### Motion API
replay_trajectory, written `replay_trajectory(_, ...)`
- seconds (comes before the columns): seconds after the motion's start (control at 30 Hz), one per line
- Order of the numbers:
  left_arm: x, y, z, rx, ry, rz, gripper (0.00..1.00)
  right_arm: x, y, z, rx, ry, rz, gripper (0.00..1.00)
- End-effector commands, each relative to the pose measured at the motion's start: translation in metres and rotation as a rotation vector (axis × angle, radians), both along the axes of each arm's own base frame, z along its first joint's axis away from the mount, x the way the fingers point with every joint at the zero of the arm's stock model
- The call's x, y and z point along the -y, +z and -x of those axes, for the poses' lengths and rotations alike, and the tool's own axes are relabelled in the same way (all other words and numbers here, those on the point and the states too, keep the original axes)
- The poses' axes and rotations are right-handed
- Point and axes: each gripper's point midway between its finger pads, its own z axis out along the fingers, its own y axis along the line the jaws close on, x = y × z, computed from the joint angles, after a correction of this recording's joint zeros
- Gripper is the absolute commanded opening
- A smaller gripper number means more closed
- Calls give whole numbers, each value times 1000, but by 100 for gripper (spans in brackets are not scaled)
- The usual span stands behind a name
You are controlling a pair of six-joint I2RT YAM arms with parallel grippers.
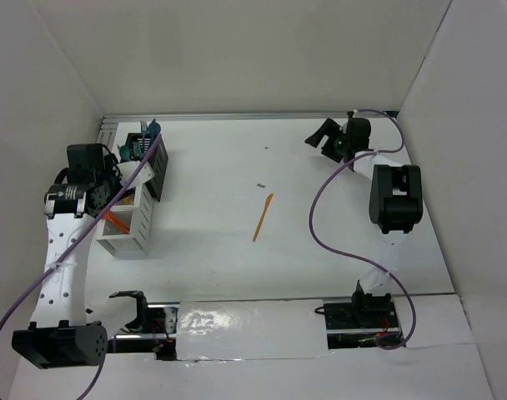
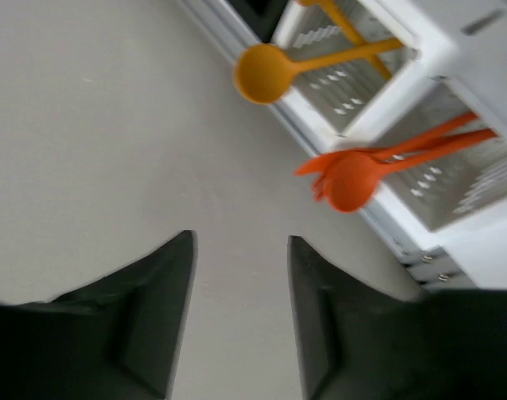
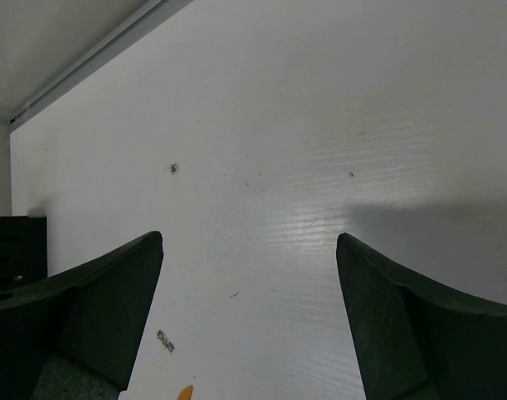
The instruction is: Sort the eating utensils into containers
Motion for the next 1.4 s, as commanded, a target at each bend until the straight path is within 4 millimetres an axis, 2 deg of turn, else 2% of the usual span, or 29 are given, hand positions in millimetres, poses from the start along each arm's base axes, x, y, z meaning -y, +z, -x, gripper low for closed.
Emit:
replay_trajectory(0.0,-4,63,-27,262,30,-51,70,0,36,-9,100,23,4,91)
replay_trajectory(0.03,-1,87,-35,367,51,-33,76,-2,41,-8,109,33,3,91)
replay_trajectory(0.07,-3,105,-41,435,86,-45,88,-5,42,-6,112,51,-2,91)
replay_trajectory(0.1,9,116,-52,493,75,-36,92,-6,50,-9,130,54,1,91)
replay_trajectory(0.13,20,124,-62,547,70,-25,94,-13,52,-9,131,67,3,91)
replay_trajectory(0.17,50,128,-77,601,35,45,95,-16,49,-8,114,74,4,91)
replay_trajectory(0.2,44,124,-82,602,95,62,96,-20,50,-7,112,85,9,91)
replay_trajectory(0.23,70,107,-101,565,67,105,96,-18,49,-6,102,73,18,91)
replay_trajectory(0.27,93,99,-112,564,38,158,97,-31,44,-3,86,88,30,91)
replay_trajectory(0.3,133,82,-117,538,21,275,98,-34,48,-1,76,64,52,91)
replay_trajectory(0.33,147,39,-123,385,45,330,99,-31,43,3,64,50,60,91)
replay_trajectory(0.4,211,14,-121,229,87,667,97,-27,49,11,52,20,64,91)
replay_trajectory(0.43,257,14,-120,86,1,851,91,-24,44,19,37,9,69,91)
replay_trajectory(0.47,272,5,-117,16,-18,907,91,-23,42,25,22,-1,73,91)
replay_trajectory(0.5,284,-2,-115,-18,-9,943,91,-21,54,31,37,-9,82,91)
replay_trajectory(0.53,315,-3,-111,-25,-84,970,93,-15,50,39,25,-35,97,91)
replay_trajectory(0.57,333,-27,-101,-77,-108,957,93,-12,53,45,20,-45,111,91)
replay_trajectory(0.6,327,-40,-107,-71,-82,937,94,-9,54,51,15,-53,125,91)
replay_trajectory(0.63,361,-38,-93,-93,-135,973,95,-3,58,62,9,-80,145,92)
replay_trajectory(0.7,386,-49,-80,-196,-67,1074,95,10,60,81,-5,-127,178,92)
replay_trajectory(0.73,390,-55,-77,-223,-18,1097,95,14,73,81,23,-144,183,92)
replay_trajectory(0.77,400,-71,-70,-295,-3,1120,94,18,61,93,-13,-154,194,93)
replay_trajectory(0.83,405,-85,-66,-328,102,1157,94,31,73,109,-6,-202,219,94)
replay_trajectory(0.87,405,-102,-62,-365,150,1147,94,35,66,118,-25,-211,230,94)
replay_trajectory(0.93,410,-107,-58,-376,184,1175,92,40,67,128,-31,-222,242,95)
replay_trajectory(1.0,413,-124,-55,-391,234,1173,91,43,77,141,-9,-232,251,96)
replay_trajectory(1.07,417,-142,-50,-389,277,1146,90,45,70,149,-23,-238,260,96)
replay_trajectory(1.2,426,-176,-47,-368,302,1077,88,46,72,157,-13,-245,255,96)
replay_trajectory(1.37,431,-199,-50,-295,275,954,84,44,74,159,-13,-235,248,97)
